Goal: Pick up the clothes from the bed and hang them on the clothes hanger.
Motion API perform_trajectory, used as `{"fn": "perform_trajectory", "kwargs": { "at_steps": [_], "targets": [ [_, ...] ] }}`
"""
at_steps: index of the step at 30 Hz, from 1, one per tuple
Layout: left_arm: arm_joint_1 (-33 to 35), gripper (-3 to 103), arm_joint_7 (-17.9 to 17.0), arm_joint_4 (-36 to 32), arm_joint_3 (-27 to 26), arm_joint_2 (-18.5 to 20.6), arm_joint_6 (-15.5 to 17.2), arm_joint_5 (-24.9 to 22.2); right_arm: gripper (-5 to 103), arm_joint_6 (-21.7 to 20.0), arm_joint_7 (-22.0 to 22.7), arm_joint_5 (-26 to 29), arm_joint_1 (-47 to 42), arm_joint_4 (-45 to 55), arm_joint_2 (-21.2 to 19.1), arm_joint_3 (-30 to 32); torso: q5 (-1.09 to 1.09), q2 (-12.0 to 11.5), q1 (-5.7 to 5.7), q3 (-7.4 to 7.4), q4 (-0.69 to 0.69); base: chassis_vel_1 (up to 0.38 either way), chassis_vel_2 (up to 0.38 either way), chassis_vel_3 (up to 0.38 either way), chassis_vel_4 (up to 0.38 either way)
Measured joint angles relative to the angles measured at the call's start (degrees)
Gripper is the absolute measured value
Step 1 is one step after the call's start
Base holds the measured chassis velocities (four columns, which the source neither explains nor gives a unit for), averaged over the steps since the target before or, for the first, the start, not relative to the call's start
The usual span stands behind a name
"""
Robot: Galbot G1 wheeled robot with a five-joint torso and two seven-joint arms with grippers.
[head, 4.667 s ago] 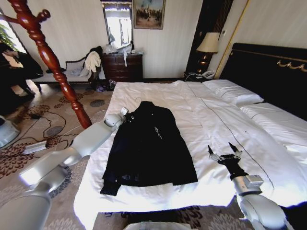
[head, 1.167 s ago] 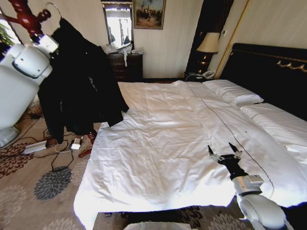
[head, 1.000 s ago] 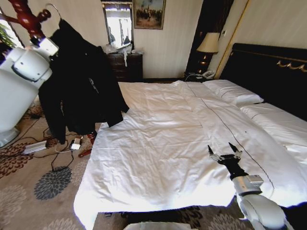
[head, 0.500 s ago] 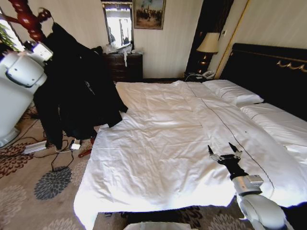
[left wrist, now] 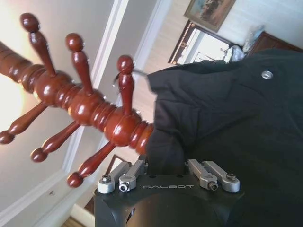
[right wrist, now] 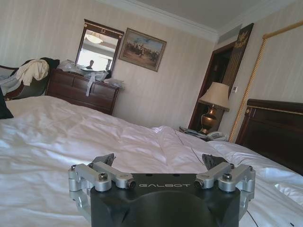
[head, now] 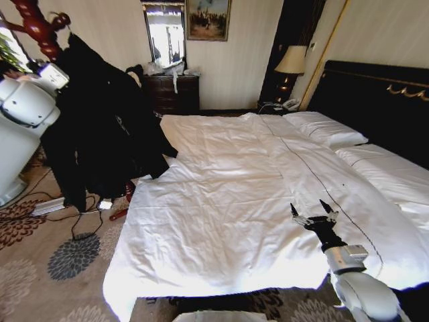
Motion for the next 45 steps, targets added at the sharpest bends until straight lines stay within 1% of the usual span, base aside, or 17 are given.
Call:
{"fn": "perform_trajectory", "kwargs": {
  "at_steps": [2,5,11,14,17,24,26,27,28,30,32,33,36,37,41,42,45],
  "targets": [
    [0.31,32,-0.26,-0.1,-0.31,0.14,0.03,-0.01,100,0.0,0.0,0.0,0.0,0.0,0.0,0.0,0.0,0.0,0.0,0.0,0.02,0.0,0.0,0.0,0.0],
    [0.94,48,-0.81,-0.53,-0.9,0.45,0.16,-0.07,100,0.0,0.0,0.0,0.0,0.0,0.0,0.0,0.0,0.0,0.0,0.0,0.0,0.0,0.0,0.0,0.0],
    [1.29,64,-1.43,-1.1,-1.51,0.69,0.22,-0.3,100,0.0,0.0,0.0,0.0,0.0,0.0,0.0,0.0,0.0,0.0,0.0,-0.01,0.0,0.0,0.0,0.0],
    [2.01,80,-2.05,-2.03,-2.52,1.18,0.38,-0.88,100,0.0,0.0,0.0,0.0,0.0,0.0,0.0,0.0,0.0,0.0,0.0,-0.01,0.0,0.0,0.0,0.0],
    [2.87,91,-2.28,-2.76,-3.57,1.72,0.49,-1.26,100,0.0,0.0,0.0,0.0,0.0,0.0,0.0,0.0,0.0,0.0,0.0,-0.02,0.0,0.0,0.0,0.0],
    [6.35,100,-2.79,-4.76,-7.9,3.59,0.69,-2.65,100,0.0,0.0,0.0,0.0,0.0,0.0,0.0,0.0,0.0,0.0,0.0,-0.02,0.0,0.0,0.0,0.0],
    [9.34,100,-3.79,-6.07,-10.62,4.78,0.67,-6.24,100,0.0,0.0,0.0,0.0,0.0,0.0,0.0,0.0,0.0,0.0,0.0,-0.01,0.0,0.0,0.0,0.0],
    [11.5,100,-4.66,-6.97,-12.09,5.46,0.12,-10.46,100,0.0,0.0,0.0,0.0,0.0,0.0,0.0,0.0,0.0,0.0,0.0,0.02,0.0,0.0,0.0,0.0],
    [11.5,100,-4.66,-6.97,-12.09,5.46,0.12,-10.46,100,0.0,0.0,0.0,0.0,0.0,0.0,0.0,0.0,0.0,0.0,0.0,0.02,0.0,0.0,0.0,0.0],
    [16.73,100,-6.91,-9.64,-14.66,6.98,-2.63,-20.94,100,0.0,0.0,0.0,0.0,0.0,0.0,0.0,-0.04,0.0,0.0,0.0,-0.02,0.0,0.0,0.0,0.0],
    [20.42,100,-7.8,-13.14,-16.26,8.6,-4.75,-27.96,100,0.0,0.0,0.0,0.0,0.0,0.0,0.0,-0.03,0.0,0.01,0.01,-0.02,0.0,0.0,0.0,0.0],
    [20.42,100,-7.8,-13.14,-16.26,8.6,-4.75,-27.96,100,0.0,0.0,0.0,0.0,0.0,0.0,0.0,-0.03,0.0,0.01,0.01,-0.02,0.0,0.0,0.0,0.0],
    [23.38,100,-8.05,-18.73,-17.56,10.21,-10.16,-39.75,100,0.0,0.0,0.0,0.0,0.0,0.0,0.0,0.0,0.0,0.0,0.0,0.0,0.0,0.0,0.0,0.0],
    [23.38,100,-8.05,-18.73,-17.56,10.21,-10.16,-39.75,100,0.0,0.0,0.0,0.0,0.0,0.0,0.0,0.0,0.0,0.0,0.0,0.0,0.0,0.0,0.0,0.0],
    [26.31,100,-8.14,-23.9,-18.69,10.35,-18.09,-48.56,100,0.0,0.0,0.0,0.0,0.0,0.0,0.0,0.03,0.0,0.0,0.0,-0.03,0.0,0.0,0.0,0.0],
    [26.31,100,-8.14,-23.9,-18.69,10.35,-18.09,-48.56,100,0.0,0.0,0.0,0.0,0.0,0.0,0.0,0.03,0.0,0.0,0.0,-0.03,0.0,0.0,0.0,0.0],
    [30.57,100,-9.64,-25.26,-20.32,9.21,-22.77,-50.05,100,0.0,0.0,0.0,0.0,0.0,0.0,0.0,-0.02,0.0,0.0,0.0,-0.01,0.0,0.0,0.0,0.0]
  ]
}}
